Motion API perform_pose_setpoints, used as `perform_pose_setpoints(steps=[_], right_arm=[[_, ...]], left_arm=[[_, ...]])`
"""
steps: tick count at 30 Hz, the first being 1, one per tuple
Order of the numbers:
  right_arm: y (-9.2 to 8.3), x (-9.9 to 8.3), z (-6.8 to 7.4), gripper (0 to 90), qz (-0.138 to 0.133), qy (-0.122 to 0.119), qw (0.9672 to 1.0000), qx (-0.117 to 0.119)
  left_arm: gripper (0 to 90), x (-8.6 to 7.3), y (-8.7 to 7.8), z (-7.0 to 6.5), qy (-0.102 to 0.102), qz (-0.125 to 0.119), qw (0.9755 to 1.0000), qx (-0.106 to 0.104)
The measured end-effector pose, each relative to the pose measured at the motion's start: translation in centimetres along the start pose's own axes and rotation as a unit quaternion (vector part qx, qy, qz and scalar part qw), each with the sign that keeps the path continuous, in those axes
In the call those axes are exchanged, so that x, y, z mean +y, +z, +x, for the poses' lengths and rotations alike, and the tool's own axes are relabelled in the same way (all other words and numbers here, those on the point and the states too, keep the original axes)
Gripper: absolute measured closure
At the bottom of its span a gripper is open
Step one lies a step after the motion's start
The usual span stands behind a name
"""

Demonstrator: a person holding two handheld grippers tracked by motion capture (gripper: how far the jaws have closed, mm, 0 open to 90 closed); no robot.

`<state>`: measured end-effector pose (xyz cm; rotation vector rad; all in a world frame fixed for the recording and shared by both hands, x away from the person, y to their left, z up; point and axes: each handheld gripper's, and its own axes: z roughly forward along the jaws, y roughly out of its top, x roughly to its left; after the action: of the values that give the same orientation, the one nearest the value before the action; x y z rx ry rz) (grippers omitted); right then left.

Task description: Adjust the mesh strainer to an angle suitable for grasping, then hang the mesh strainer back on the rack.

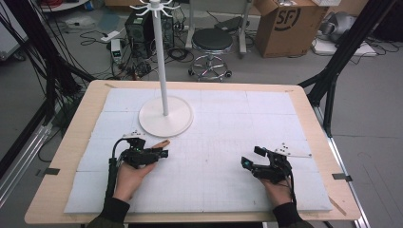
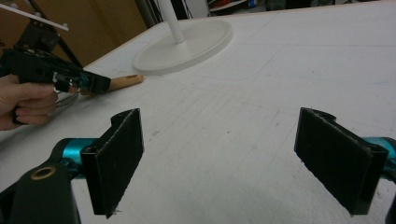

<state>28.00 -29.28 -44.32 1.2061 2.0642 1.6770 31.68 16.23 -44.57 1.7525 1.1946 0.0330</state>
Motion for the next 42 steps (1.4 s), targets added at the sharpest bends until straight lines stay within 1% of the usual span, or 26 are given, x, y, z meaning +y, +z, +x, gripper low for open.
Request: perform_pose_setpoints(steps=[1, 4, 6, 7, 9, 10, 12, 14, 15, 16, 17, 19, 20, 21, 24, 25, 27, 28, 29, 34, 36, 37, 39, 40, 41, 42], right_arm=[[0.0, 0.0, 0.0, 15.1, 0.001, 0.0, 1.0, 0.0], [-0.1, 0.0, 0.1, 15.1, 0.001, 0.0, 1.0, 0.0], [-0.1, 0.0, 0.0, 15.1, 0.0, -0.001, 1.0, -0.001], [-0.1, 0.0, 0.1, 15.1, 0.002, 0.003, 1.0, -0.001], [-0.1, -0.1, 0.0, 15.1, 0.002, 0.0, 1.0, -0.002], [-0.1, -0.1, 0.0, 15.1, 0.002, 0.0, 1.0, -0.001], [-0.2, -0.1, 0.1, 15.1, 0.001, -0.001, 1.0, -0.002], [-0.2, -0.1, 0.1, 15.1, 0.0, -0.001, 1.0, -0.001], [-0.3, -0.1, 0.1, 15.1, -0.001, -0.001, 1.0, -0.002], [-0.3, -0.1, 0.1, 15.1, 0.0, 0.001, 1.0, -0.003], [-0.3, -0.1, 0.0, 15.1, -0.001, 0.0, 1.0, -0.003], [-0.4, -0.1, 0.0, 15.1, -0.002, 0.001, 1.0, -0.003], [-0.4, -0.1, 0.0, 15.1, -0.002, 0.002, 1.0, -0.003], [-0.4, -0.1, 0.0, 15.1, -0.003, 0.001, 1.0, -0.002], [-0.4, -0.1, 0.1, 15.1, 0.0, 0.002, 1.0, -0.002], [-0.4, -0.1, 0.1, 15.1, -0.001, 0.001, 1.0, -0.002], [-0.4, -0.1, 0.0, 15.1, 0.0, 0.0, 1.0, -0.001], [-0.4, -0.1, 0.0, 15.1, -0.001, -0.001, 1.0, -0.003], [-0.4, -0.1, 0.0, 15.1, 0.0, 0.001, 1.0, -0.003], [-0.3, -0.2, 0.1, 15.1, 0.001, 0.0, 1.0, -0.003], [-0.3, -0.2, 0.1, 15.1, 0.003, -0.001, 1.0, -0.003], [-0.3, -0.2, 0.1, 15.1, 0.003, 0.0, 1.0, -0.003], [-0.3, -0.2, 0.0, 15.1, 0.002, 0.001, 1.0, -0.003], [-0.3, -0.2, 0.0, 15.1, 0.002, 0.001, 1.0, -0.003], [-0.3, -0.2, 0.0, 15.1, 0.002, 0.001, 1.0, -0.003], [-0.3, -0.2, 0.0, 15.1, 0.002, 0.001, 1.0, -0.003]], left_arm=[[56.7, 0.1, -0.2, 0.1, -0.002, -0.004, 1.0, -0.002], [50.6, 0.4, -0.8, 0.3, -0.002, -0.006, 1.0, 0.003], [48.8, 0.6, -1.2, 0.5, -0.002, -0.008, 1.0, -0.001], [48.3, 0.8, -1.5, 0.5, 0.0, -0.011, 0.9999, -0.003], [47.7, 1.0, -2.1, 0.6, -0.001, -0.019, 0.9998, -0.005], [45.7, 1.3, -2.3, 0.5, 0.006, -0.016, 0.9999, 0.0], [44.9, 1.8, -2.9, 0.3, 0.02, -0.014, 0.9997, 0.008], [44.3, 2.4, -3.5, 0.5, 0.023, -0.013, 0.9997, 0.004], [44.1, 2.6, -3.7, 0.7, 0.023, -0.014, 0.9996, 0.007], [44.0, 2.9, -3.9, 1.0, 0.026, -0.01, 0.9996, 0.01], [43.9, 3.1, -4.0, 1.3, 0.023, -0.004, 0.9997, 0.008], [43.1, 3.2, -4.2, 2.1, 0.021, 0.019, 0.9996, 0.007], [44.0, 3.2, -4.2, 2.5, 0.023, 0.028, 0.9993, 0.01], [46.0, 3.1, -4.2, 2.9, 0.023, 0.039, 0.999, 0.007], [47.6, 2.7, -4.2, 3.8, 0.028, 0.066, 0.9973, 0.016], [47.7, 2.6, -4.2, 4.1, 0.027, 0.073, 0.9969, 0.013], [48.2, 2.4, -4.1, 4.4, 0.025, 0.081, 0.9962, 0.016], [48.2, 2.3, -4.1, 4.5, 0.024, 0.085, 0.996, 0.014], [48.2, 2.2, -4.0, 4.6, 0.026, 0.089, 0.9956, 0.017], [48.4, 2.1, -3.6, 4.4, 0.028, 0.105, 0.9939, 0.014], [48.6, 1.9, -3.3, 4.2, 0.04, 0.119, 0.9919, 0.022], [48.8, 1.9, -3.1, 4.2, 0.038, 0.123, 0.9915, 0.02], [49.9, 1.8, -2.9, 4.1, 0.048, 0.136, 0.9892, 0.027], [50.1, 1.7, -2.8, 4.0, 0.047, 0.137, 0.989, 0.028], [50.9, 1.7, -2.7, 4.0, 0.051, 0.141, 0.9883, 0.028], [51.6, 1.7, -2.7, 4.0, 0.053, 0.142, 0.9881, 0.026]])
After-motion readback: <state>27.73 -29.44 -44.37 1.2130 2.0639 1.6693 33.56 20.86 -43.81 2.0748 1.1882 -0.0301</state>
